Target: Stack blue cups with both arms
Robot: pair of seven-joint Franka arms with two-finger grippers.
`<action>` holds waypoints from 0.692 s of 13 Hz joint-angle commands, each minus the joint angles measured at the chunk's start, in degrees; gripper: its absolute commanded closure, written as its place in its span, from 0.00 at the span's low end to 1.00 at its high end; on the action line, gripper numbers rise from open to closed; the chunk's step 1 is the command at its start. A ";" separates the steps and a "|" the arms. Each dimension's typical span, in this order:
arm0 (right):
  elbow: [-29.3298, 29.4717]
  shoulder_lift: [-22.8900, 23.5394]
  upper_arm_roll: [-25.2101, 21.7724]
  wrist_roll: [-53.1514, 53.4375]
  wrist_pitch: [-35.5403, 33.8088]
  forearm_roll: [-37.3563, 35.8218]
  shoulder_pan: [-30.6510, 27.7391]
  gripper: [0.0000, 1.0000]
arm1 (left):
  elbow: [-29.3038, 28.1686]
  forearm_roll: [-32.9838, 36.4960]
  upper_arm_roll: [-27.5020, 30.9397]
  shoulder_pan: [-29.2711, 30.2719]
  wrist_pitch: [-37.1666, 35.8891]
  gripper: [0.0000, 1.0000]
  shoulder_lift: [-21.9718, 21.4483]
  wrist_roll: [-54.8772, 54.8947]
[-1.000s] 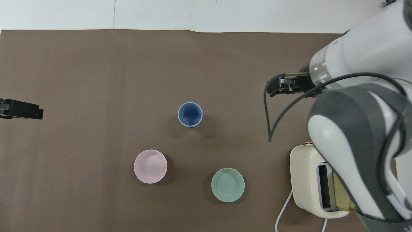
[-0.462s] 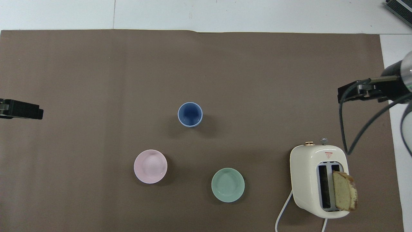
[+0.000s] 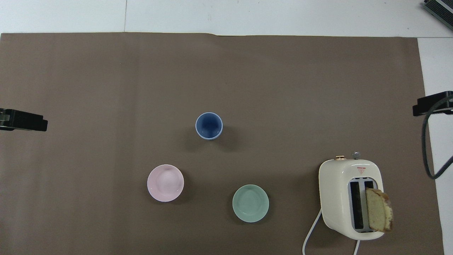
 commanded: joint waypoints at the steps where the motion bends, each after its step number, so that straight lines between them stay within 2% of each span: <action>1: -2.32 -1.50 0.09 -1.14 0.49 0.38 0.26 0.00 | -0.64 -0.54 -0.19 0.62 -0.54 0.00 -1.00 -0.03; 9: -7.52 -3.00 0.18 -1.31 2.25 2.49 0.27 0.00 | -0.64 -0.54 -0.19 0.62 -0.54 0.00 -1.00 -0.03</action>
